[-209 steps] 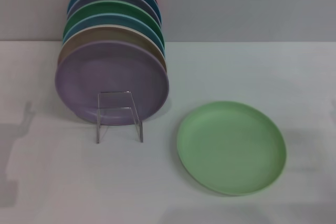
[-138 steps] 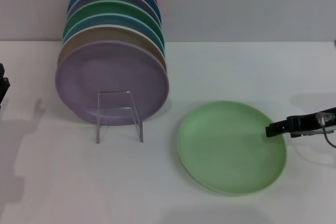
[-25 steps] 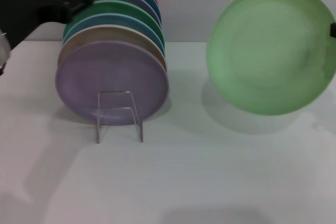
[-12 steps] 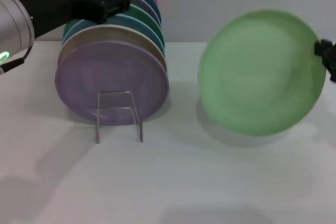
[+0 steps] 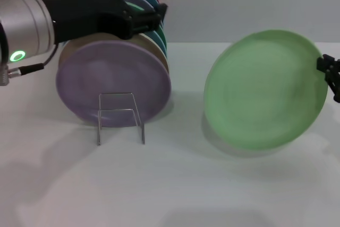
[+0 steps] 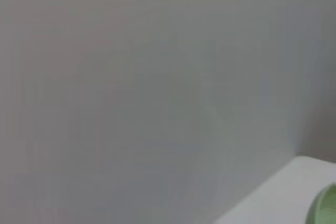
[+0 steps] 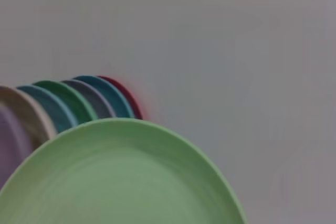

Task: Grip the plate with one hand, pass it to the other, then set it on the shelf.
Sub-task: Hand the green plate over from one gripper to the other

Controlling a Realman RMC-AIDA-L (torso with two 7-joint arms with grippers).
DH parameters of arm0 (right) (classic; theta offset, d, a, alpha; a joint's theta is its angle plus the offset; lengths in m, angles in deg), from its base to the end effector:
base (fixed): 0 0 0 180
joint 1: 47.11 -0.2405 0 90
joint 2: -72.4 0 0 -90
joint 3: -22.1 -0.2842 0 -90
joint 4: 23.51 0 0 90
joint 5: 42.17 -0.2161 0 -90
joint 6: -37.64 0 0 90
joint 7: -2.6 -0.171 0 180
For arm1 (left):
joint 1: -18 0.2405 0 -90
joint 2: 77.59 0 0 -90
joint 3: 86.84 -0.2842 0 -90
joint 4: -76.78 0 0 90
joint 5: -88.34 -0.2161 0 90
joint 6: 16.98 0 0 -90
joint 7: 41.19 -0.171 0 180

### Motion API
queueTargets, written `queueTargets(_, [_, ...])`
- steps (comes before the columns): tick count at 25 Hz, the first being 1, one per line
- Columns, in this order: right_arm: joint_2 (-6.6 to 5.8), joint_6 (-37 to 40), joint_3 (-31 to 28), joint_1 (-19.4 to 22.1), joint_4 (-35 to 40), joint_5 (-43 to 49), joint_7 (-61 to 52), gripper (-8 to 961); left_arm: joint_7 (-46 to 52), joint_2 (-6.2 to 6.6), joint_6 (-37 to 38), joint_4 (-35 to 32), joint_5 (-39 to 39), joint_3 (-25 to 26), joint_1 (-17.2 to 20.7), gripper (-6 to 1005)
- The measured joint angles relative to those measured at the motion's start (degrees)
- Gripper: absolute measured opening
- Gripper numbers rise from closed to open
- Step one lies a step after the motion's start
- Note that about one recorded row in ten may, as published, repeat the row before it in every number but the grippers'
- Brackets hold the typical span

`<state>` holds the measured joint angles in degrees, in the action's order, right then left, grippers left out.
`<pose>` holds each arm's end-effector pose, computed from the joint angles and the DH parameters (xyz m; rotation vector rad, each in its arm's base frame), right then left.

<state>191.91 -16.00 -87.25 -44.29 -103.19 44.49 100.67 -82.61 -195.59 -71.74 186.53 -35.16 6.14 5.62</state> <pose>0.2937 0.3275 0.0540 -2.1143 0.4211 0.4874 -0.1000 0.3577 0.0351 -2.3405 -0.3739 -0.5089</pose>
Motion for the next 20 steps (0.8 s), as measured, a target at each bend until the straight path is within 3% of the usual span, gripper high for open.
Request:
queueTargets(6, [0.02, -1.2, 0.7, -0.5, 2.7, -3.4, 8.1, 15, -0.8, -0.08, -1.9, -2.9, 0.2, 0.0, -2.3, 759])
queueTargets(20, [-0.13, -1.3, 1.5, -1.3, 2.4, -3.7, 9.0, 14, -1.0, -0.21, -9.8, -7.7, 0.1, 0.5, -7.3, 757])
